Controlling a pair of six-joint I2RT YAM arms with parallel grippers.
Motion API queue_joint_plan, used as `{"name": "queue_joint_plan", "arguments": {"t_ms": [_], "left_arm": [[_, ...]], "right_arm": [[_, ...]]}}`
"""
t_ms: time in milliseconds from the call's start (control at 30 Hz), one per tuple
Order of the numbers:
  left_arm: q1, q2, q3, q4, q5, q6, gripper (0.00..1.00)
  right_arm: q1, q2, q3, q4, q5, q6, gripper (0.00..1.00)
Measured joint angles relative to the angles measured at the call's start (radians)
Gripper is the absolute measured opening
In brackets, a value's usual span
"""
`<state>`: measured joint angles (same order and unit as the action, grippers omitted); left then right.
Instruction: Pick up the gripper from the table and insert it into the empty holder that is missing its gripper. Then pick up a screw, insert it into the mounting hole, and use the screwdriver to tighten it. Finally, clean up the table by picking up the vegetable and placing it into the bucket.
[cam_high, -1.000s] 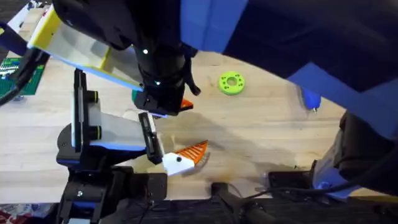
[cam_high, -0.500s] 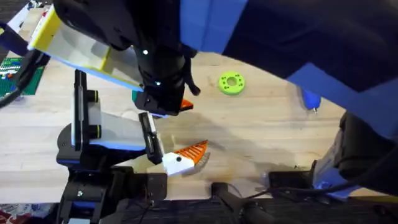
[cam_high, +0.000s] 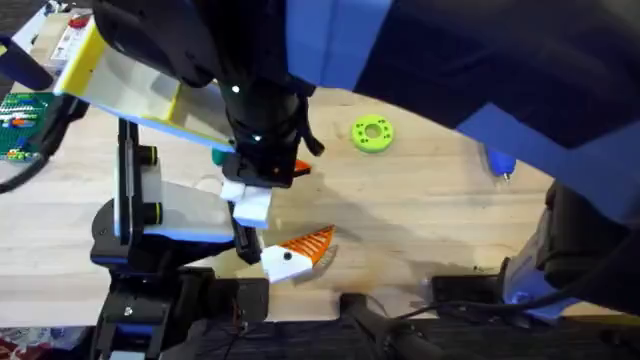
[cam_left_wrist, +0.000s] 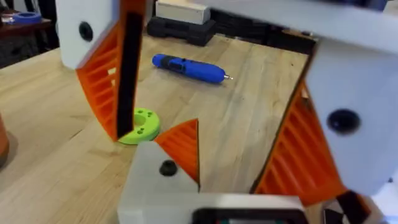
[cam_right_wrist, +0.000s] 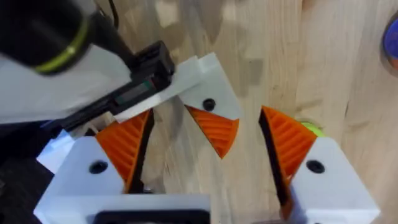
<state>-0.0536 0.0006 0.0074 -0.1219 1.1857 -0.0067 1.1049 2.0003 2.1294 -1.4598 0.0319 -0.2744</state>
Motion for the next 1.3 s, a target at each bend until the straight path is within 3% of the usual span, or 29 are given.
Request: {"name": "queue_joint_plan", "arguments": {"t_ms": [300,500,867,1300], "left_arm": [[0.000,0.000,0.000,0.000,0.000,0.000,0.986],[0.000,0.000,0.000,0.000,0.000,0.000,0.986],[0.000,0.000,0.000,0.001,-0.005,0.001,0.986],[0.000,0.000,0.000,0.002,-0.008,0.003,0.986]], "right_arm": [[0.000,-0.008,-0.001,-0.006,0.000,0.000,0.990],[-0.011,-0.076,0.000,-0.011,-0.002,0.004,0.990],[-0.151,-0.188,0.001,-0.019,-0.034,0.039,0.990],[-0.222,-0.242,0.002,-0.055,-0.048,0.052,0.990]]}}
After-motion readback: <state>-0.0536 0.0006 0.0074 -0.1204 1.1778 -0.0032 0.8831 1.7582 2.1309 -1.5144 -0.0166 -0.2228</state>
